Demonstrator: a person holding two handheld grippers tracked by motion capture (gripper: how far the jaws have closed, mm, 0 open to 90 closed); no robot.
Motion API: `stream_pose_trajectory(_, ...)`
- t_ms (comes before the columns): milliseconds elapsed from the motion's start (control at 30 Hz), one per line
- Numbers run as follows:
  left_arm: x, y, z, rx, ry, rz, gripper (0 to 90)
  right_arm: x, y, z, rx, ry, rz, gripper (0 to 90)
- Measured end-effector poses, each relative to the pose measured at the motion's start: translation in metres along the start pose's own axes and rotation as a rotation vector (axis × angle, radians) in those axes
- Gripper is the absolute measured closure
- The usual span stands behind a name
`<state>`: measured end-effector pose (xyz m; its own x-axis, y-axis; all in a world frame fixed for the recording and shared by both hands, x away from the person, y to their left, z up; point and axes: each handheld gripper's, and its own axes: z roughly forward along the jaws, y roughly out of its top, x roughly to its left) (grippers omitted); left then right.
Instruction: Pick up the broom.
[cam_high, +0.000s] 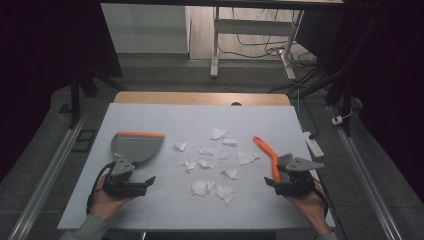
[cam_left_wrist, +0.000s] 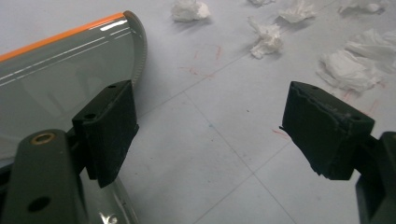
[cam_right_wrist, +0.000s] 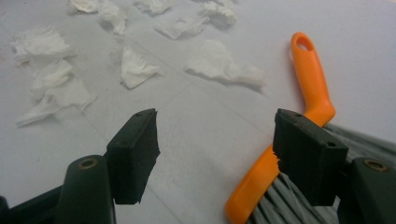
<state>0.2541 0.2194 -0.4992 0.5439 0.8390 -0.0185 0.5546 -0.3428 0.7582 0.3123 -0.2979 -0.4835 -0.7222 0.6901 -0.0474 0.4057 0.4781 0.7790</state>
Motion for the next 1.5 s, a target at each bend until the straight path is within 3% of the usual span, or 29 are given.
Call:
stream_pose_trajectory(233,0.001,0.000,0.002,0.007,0.005,0.000,19.2,-0.001,0.024,0.004,0.028,-0.004,0.006,32.9)
stream_pose_trajectory(300,0.001,0.000,0.002,0.009,0.010,0.000,19.2,-0.003,0.039,0.005,0.059,-0.008,0.022,32.8)
stream_pose_trajectory(400,0.002,0.000,0.000,0.001,0.010,-0.003,19.4,-0.005,0.047,0.006,0.085,-0.008,0.038,32.8)
stream_pose_trajectory(433,0.002,0.000,0.000,-0.001,0.012,-0.003,19.4,-0.009,0.055,0.008,0.110,-0.012,0.044,32.6)
stream_pose_trajectory(633,0.001,-0.002,0.001,0.011,0.016,0.011,19.5,-0.016,0.074,0.022,0.138,-0.040,0.077,32.2)
stream_pose_trajectory(1133,-0.001,-0.001,0.006,0.008,0.021,0.021,19.7,-0.043,0.094,0.039,0.219,-0.092,0.132,32.2)
stream_pose_trajectory(1500,-0.003,-0.002,0.010,0.015,0.027,0.024,19.8,-0.073,0.092,0.052,0.338,-0.121,0.162,32.1)
